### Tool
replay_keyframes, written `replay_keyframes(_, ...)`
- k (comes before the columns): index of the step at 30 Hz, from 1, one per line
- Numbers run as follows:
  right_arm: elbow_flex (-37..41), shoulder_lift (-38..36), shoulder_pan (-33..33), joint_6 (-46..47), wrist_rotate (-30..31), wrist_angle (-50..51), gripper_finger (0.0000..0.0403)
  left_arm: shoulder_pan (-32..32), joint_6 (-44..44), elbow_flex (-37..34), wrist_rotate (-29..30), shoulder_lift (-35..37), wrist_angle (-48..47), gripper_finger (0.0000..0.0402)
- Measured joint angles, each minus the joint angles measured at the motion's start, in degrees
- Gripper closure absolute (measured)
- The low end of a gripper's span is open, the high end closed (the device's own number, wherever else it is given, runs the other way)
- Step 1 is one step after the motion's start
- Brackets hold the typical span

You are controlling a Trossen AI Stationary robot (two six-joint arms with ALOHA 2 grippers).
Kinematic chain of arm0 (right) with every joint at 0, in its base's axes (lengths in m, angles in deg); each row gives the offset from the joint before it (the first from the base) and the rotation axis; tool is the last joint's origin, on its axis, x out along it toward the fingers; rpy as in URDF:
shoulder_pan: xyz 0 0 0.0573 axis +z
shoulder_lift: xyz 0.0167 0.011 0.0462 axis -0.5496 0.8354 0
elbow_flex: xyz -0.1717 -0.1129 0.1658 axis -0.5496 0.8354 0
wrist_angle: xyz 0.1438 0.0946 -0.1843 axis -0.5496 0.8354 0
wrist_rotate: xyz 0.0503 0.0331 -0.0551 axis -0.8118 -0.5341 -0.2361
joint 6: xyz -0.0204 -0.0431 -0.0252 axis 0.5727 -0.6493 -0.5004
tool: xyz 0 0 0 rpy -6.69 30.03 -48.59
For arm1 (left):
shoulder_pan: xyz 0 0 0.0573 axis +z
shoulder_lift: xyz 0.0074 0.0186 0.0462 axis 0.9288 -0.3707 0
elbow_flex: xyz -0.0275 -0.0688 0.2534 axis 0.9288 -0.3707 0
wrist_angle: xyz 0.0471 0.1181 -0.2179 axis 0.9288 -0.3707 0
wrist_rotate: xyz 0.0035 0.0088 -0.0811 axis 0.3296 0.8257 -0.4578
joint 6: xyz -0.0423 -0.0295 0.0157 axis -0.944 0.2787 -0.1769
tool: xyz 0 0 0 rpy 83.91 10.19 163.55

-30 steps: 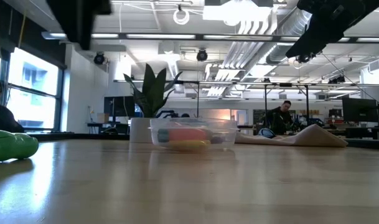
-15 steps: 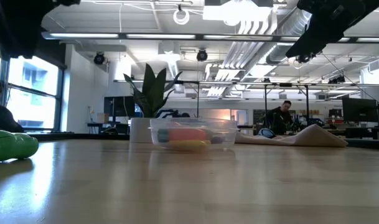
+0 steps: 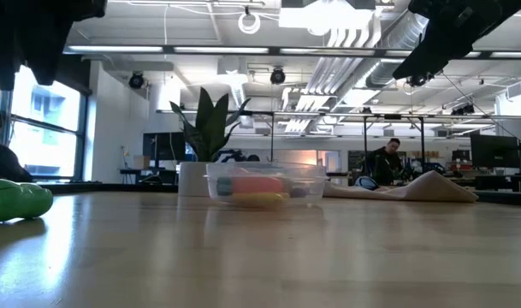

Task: Pick and placing Produce into tupperware
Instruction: Put the green pea into the transparent bin

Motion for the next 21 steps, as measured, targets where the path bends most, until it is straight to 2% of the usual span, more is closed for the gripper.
replay_keyframes(5, 0.00, 0.02, 0.01, 0.00, 0.00, 0.00, 0.0402, 0.00, 0.71, 0.00, 0.02, -0.01, 5.80, 0.0218)
replay_keyframes(14, 0.00, 0.01, 0.02, 0.00, 0.00, 0.01, 0.0402, -0.39, 0.11, -2.31, -0.40, -1.18, 8.17, 0.0218)
replay_keyframes(21, -0.02, 0.00, 0.01, 0.00, 0.00, -0.01, 0.0402, -0.39, -7.00, -6.26, -2.58, -1.52, 11.15, 0.0218)
